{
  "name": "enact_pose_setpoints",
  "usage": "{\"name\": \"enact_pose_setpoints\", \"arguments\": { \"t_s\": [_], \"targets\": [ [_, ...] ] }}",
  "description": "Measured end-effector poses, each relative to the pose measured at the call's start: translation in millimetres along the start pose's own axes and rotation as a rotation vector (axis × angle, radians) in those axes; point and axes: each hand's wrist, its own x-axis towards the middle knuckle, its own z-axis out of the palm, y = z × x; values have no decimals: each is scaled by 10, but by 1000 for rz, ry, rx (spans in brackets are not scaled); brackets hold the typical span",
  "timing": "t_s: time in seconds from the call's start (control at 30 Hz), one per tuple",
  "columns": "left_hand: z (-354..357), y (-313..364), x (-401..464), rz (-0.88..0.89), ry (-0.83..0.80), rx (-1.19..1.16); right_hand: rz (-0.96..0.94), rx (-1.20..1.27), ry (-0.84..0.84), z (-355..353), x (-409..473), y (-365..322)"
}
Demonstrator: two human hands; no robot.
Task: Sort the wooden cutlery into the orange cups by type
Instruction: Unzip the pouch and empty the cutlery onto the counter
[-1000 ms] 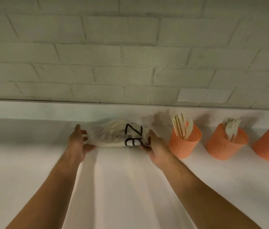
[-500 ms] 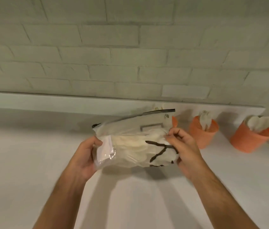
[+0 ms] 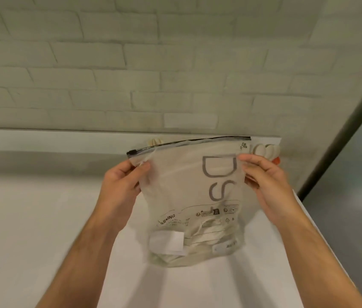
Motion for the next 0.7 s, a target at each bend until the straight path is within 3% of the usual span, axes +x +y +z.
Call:
{"name": "enact_pose_setpoints", "arguments": {
  "t_s": [0.13,0.27,0.4,0.53,0.7],
  "targets": [
    [-8,52,-118,5,-6,-180,-90,-71,58,-4,-8,-42],
    [-72,83,-181,45,78,-74,-429,-350,260,238,-20,-144],
    [-113,168,-226,123,161,135,-640,-553,22,793,-142,-298],
    [-136,263,-233,178,144,159,-686,-689,-341,1252,-178,-424],
    [-176,354,-229,232,82,272,-650,-739,-474,1485,-151,-485]
  ]
}}
